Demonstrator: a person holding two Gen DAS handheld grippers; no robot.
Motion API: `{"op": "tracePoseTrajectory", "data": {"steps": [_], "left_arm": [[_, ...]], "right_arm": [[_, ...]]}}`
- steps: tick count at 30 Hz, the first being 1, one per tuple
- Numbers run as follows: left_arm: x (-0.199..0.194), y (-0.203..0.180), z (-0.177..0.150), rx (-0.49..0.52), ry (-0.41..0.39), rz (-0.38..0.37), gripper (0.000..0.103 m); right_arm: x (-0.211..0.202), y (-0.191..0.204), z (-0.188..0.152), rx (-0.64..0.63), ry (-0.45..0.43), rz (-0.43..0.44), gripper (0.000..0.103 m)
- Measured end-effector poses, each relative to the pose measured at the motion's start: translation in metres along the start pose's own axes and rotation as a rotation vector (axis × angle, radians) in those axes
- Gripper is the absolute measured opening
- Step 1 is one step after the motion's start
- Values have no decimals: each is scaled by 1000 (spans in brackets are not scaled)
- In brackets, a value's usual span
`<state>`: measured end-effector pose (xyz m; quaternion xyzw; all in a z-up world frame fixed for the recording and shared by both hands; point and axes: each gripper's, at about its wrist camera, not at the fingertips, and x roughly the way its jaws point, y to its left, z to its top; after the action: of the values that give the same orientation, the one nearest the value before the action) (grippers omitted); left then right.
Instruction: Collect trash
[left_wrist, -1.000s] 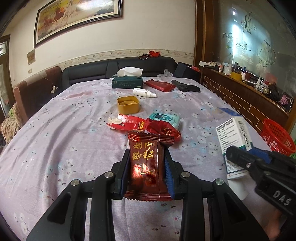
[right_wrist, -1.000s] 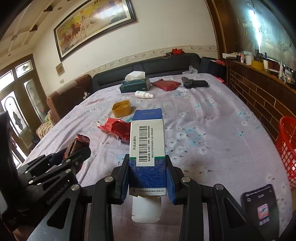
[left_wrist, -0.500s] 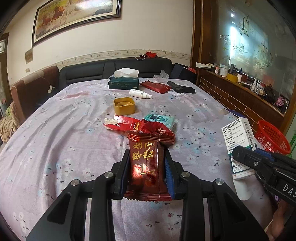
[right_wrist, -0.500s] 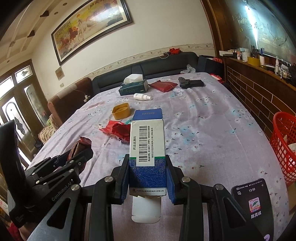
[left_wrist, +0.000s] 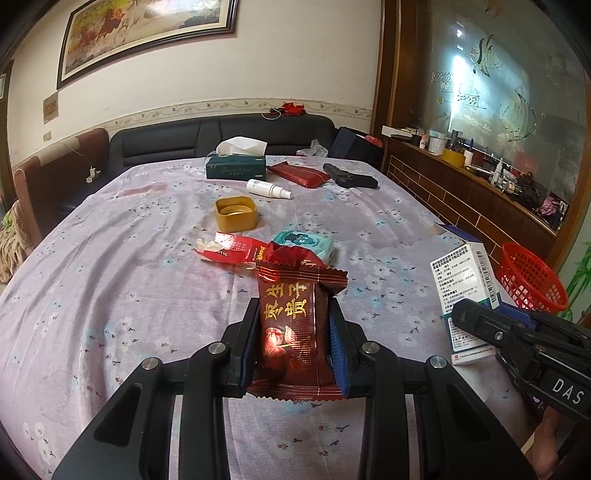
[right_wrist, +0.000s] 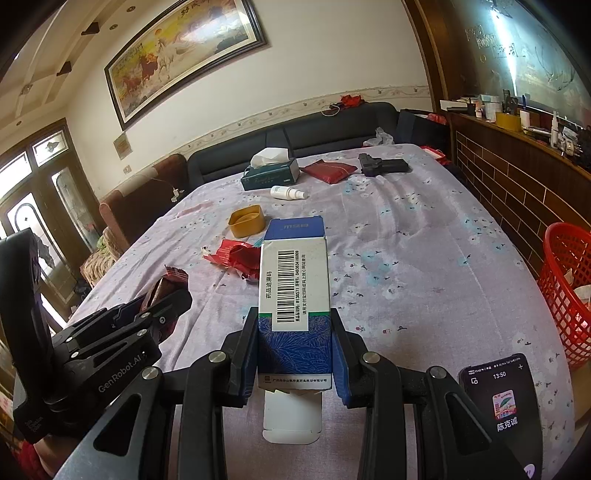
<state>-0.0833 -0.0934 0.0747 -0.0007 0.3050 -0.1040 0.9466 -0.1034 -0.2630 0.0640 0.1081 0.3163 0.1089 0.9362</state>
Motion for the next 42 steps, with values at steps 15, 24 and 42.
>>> {"op": "tracePoseTrajectory", "data": {"steps": [15,24,42], "left_arm": [[6,-12,1,36,16,-1,32],[8,-17,-1,48,20,-2,32],[8,-21,4,34,27,-42,32]], "right_arm": [[1,-7,0,24,8,3,37],[1,-8,-1,27,9,-1,37],[-8,-9,2,38,-4,5,37]]}}
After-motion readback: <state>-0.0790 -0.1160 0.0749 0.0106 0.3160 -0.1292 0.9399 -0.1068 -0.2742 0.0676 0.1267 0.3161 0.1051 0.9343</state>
